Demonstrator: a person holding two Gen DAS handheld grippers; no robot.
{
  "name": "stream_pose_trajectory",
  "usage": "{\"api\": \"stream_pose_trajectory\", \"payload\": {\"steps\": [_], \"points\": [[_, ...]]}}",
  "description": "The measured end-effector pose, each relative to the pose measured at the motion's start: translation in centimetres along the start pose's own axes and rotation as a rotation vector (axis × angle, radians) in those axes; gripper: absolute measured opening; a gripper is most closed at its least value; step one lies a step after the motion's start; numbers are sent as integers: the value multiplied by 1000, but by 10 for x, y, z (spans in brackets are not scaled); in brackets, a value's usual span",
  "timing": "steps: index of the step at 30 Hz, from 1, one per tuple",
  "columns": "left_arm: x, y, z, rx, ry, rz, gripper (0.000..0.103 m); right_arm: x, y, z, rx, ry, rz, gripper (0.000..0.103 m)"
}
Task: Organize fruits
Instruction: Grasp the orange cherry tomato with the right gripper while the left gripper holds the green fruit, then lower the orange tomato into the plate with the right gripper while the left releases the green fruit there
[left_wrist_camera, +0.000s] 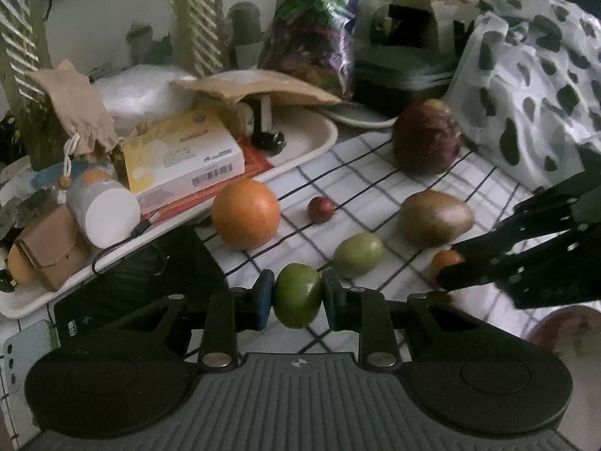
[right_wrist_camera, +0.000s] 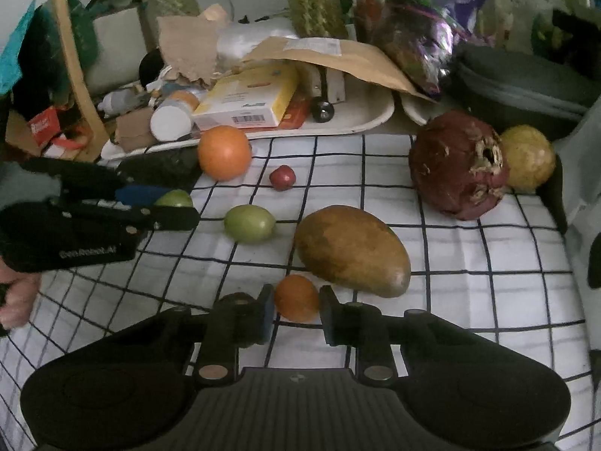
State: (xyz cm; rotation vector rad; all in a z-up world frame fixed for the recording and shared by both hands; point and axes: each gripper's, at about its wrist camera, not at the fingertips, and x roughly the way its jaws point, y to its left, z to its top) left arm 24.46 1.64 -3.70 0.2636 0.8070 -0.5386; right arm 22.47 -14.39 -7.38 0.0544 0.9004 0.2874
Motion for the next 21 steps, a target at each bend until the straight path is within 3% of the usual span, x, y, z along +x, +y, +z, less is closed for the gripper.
{"api": "stream_pose_trajectory", "payload": {"steps": [9,21], "points": [[-34,-22,-5,-7,-30,-15,27,-36,12,-7,-58,-57,17,25],[-81,-55,-30,-40,-62,-43,27,-90,17,-38,-14,-106,45,25]]}}
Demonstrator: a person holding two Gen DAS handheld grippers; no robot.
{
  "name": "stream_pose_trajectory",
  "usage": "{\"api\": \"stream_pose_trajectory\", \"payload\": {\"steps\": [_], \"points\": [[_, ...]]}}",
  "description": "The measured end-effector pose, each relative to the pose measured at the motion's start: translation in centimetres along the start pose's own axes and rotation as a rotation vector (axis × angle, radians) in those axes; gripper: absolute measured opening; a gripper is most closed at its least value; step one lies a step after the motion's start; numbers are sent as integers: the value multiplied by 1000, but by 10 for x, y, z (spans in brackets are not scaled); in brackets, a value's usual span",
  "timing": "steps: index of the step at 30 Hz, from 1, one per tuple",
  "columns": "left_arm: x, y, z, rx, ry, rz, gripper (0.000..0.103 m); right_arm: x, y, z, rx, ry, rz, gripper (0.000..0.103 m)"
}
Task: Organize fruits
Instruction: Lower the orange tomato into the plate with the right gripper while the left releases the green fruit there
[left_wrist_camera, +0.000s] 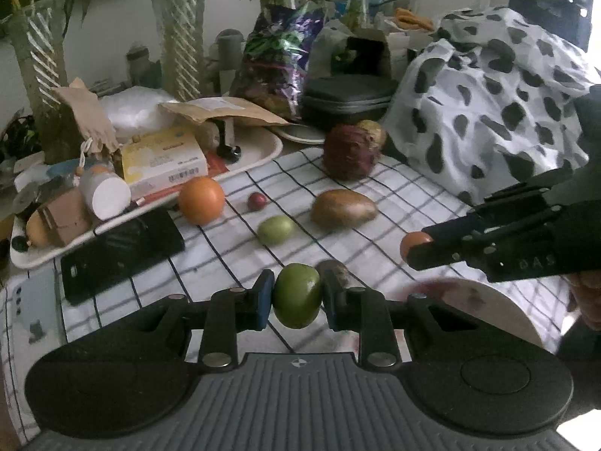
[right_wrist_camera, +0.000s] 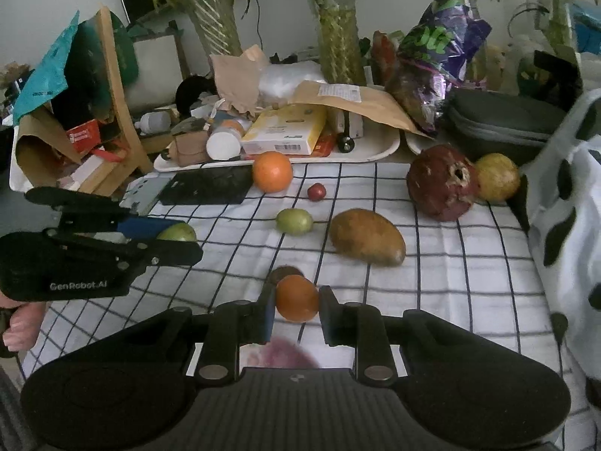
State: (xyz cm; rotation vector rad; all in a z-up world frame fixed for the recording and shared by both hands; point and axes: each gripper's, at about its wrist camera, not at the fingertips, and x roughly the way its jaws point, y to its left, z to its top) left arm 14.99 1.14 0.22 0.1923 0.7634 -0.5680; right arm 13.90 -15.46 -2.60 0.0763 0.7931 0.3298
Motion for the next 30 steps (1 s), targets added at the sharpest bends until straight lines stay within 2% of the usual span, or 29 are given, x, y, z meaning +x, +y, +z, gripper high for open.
{"api": "stream_pose_trajectory", "payload": {"steps": [8,13,24,25,26,28,29,30], "points": [[-18,-30,-26,-11,10,-16,27,-20,16,-24,-16,8,13,25],[-24,-43,-41,-16,24,-23,27,-24,23,-41,-42,47,-3,26],[-2,-56,-54,17,85,-33,27,-5,32,-57,-130,127,-50,28],[1,-55,-55,14,90,-20,27,-4,31,-57,-128,131,-51,31],[5,-55,-55,13,102,0,27,-4,30,-57,-121,126,-46,43],[9,-53,-55,12,124,16,27,-10,27,-54,-103,97,-37,61],[8,-52,-55,7,125,11,30,-13,25,-53,-95,85,-33,67],[7,-51,-55,-4,125,5,38,-15,23,-52,-84,75,-28,68]]}}
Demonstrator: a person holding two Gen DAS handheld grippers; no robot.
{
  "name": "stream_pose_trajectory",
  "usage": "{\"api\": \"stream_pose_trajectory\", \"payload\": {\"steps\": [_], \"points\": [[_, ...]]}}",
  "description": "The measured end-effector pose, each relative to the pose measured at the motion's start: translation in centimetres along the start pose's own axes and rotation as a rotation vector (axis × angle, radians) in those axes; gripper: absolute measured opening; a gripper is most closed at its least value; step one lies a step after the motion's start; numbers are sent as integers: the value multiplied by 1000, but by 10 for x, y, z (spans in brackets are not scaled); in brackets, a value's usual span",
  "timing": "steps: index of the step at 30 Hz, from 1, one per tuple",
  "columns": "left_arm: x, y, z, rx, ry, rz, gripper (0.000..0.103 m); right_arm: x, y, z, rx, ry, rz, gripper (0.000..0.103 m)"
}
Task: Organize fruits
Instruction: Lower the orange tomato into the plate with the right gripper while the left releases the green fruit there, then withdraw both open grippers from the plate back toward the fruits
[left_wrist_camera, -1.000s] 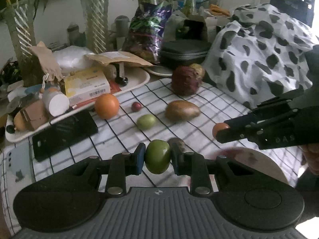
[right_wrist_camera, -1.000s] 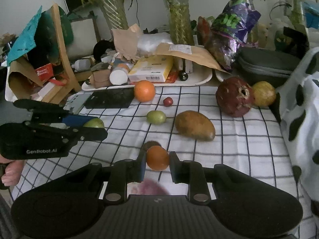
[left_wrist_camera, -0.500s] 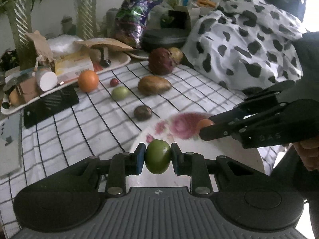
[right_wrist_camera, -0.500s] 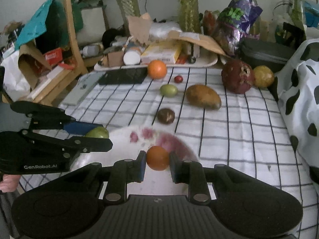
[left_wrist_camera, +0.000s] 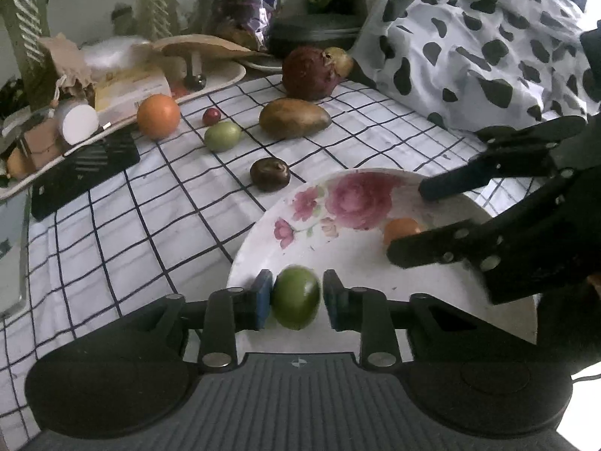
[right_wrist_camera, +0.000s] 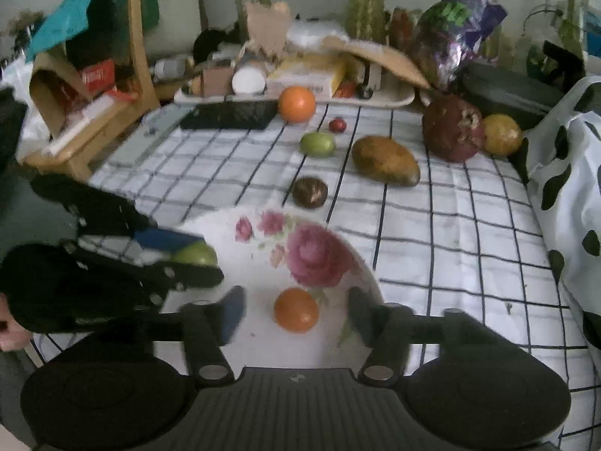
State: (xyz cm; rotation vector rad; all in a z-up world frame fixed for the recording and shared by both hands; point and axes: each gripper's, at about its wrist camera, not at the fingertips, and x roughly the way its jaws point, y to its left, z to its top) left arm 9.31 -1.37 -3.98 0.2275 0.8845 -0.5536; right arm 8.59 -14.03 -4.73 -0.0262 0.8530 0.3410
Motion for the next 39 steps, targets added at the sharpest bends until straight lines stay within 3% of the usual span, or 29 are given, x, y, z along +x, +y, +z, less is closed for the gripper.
{"api": "stream_pose_trajectory", "payload": {"steps": [3,5,15,17,20,29,39], "points": [[-9,-1,1,-8,-27,-7,58,-5,-5,2,31,-11,18,69],[-16,-3,2,1,-48,8,65,-10,-6,3,36,-25,27,70],[-48,-4,-1,-68,-100,62,66,-39,-22,-9,138,-72,-31,86],[-53,-5,-4,-83,-98,73,66,-44,-20,-13,142,-71,-49,97],[-61,-7,-10,-110,-94,90,66,-50,-16,-20,137,-70,-69,103],[-81,-8,-25,-195,-106,112,66,-57,-2,-37,104,-37,-123,103],[-78,-5,-28,-204,-92,125,66,-51,2,-41,87,-8,-168,103]]}}
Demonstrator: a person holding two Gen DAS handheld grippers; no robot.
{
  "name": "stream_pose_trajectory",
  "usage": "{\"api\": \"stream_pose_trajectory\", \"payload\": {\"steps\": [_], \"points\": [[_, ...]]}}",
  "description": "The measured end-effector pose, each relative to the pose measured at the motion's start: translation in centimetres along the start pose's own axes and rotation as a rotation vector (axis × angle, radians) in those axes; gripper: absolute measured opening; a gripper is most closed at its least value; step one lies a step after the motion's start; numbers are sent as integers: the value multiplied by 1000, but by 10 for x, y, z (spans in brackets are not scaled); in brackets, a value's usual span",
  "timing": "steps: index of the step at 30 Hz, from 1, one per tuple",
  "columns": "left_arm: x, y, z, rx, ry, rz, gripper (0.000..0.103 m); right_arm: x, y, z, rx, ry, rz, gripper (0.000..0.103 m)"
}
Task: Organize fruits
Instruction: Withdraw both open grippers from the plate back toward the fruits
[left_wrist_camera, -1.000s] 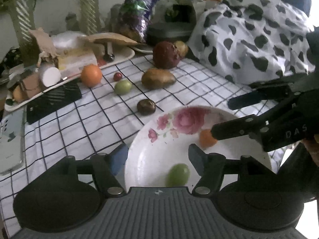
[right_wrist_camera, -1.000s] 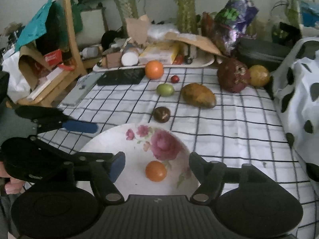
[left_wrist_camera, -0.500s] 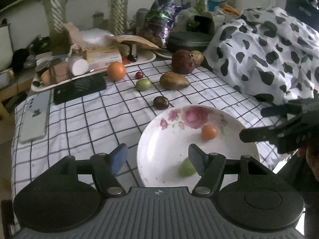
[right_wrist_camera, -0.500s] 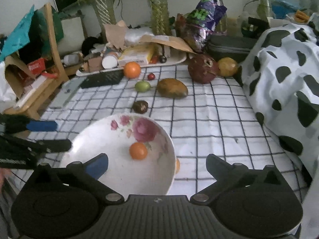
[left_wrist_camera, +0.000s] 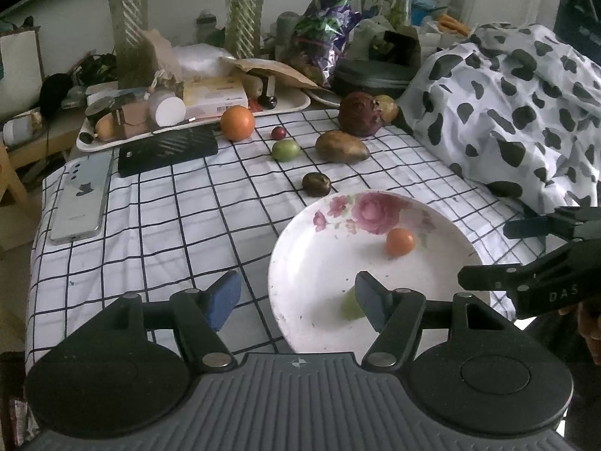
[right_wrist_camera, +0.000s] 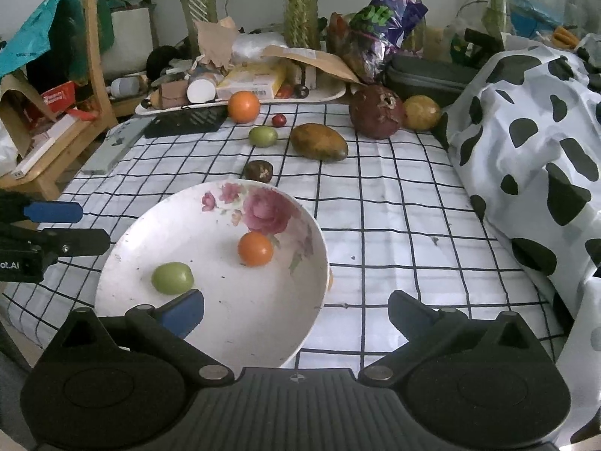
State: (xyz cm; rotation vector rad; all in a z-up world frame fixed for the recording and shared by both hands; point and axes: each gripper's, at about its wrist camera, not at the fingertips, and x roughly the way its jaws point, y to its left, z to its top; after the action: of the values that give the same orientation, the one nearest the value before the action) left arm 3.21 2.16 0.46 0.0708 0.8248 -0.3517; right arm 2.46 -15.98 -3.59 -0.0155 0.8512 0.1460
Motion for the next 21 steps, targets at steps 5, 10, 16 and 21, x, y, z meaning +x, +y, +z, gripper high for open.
{"api": "stream_pose_trajectory", "payload": {"steps": [5,10,16,21], "points": [[2,-1,0,6,4,0,66,1,0,0,-6,3,-4,103],[2,-3,2,20,-1,-7,66,1,-1,1,-4,-3,-11,103],[2,-2,7,13,-18,-28,66,2,-3,4,11,-11,-25,103],[8,-2,14,20,-21,-29,66,4,-7,8,26,-21,-36,103]]}}
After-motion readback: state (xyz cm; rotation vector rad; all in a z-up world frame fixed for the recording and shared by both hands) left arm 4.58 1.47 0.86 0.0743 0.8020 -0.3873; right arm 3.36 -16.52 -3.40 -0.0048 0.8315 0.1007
